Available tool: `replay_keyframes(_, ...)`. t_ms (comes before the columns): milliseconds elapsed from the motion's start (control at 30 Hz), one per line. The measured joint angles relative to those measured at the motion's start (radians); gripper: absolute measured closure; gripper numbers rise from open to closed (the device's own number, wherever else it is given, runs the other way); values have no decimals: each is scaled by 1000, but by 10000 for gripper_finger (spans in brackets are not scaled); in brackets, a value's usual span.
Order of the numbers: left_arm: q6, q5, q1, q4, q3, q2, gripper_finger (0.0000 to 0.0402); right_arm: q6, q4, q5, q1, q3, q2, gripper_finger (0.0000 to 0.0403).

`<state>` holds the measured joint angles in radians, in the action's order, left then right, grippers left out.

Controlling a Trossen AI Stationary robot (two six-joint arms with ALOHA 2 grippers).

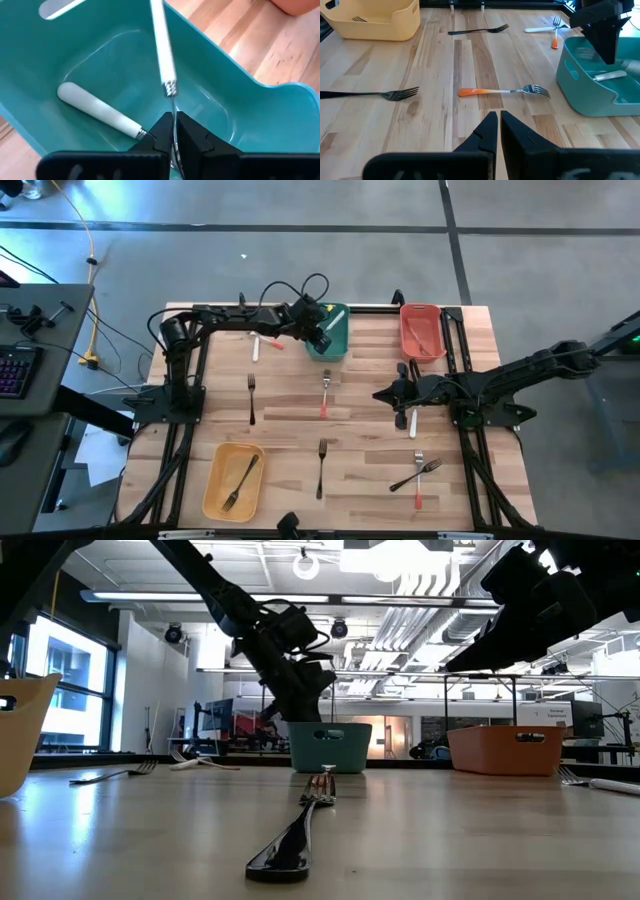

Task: Sort silverware by color (type)
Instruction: Put the white fork into the green bin, then put the black fork into the yellow bin

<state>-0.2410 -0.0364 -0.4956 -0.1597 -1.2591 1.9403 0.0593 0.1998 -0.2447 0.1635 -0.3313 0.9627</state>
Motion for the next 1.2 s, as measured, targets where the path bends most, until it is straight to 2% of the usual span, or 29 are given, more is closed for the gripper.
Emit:
replay_keyframes(167, 20, -1, 0, 3, 1, -8, 371, 2, 0, 0, 0, 0, 0, 399)
replay_keyframes(300, 96, 9, 14, -21, 2, -33, 379, 0, -1, 0, 0, 0, 0, 399)
replay_keyframes(400, 215, 90, 56, -49, 2, -77, 396, -14, -9, 0, 0, 0, 0, 399)
replay_keyframes(467, 247, 161, 87, -51, 13, -110, 399, -15, -8, 0, 0, 0, 0, 399)
replay_keyframes(567, 273, 197, 129, 16, 71, -181, 395, -15, 1, 1, 0, 0, 0, 399)
replay_keyframes(667, 281, 200, 180, 170, 187, -257, 397, -15, 40, 33, 1, 0, 0, 399)
replay_keyframes(833, 306, 129, 283, 459, 448, -399, 400, 27, 57, 147, 7, -6, 0, 396)
replay_keyframes(1000, 270, 122, 409, 639, 672, -542, 401, 72, -217, 143, 79, -125, 8, 380)
replay_keyframes(1200, 271, 127, 546, 818, 847, -653, 401, 81, -438, 99, 217, -268, 80, 368)
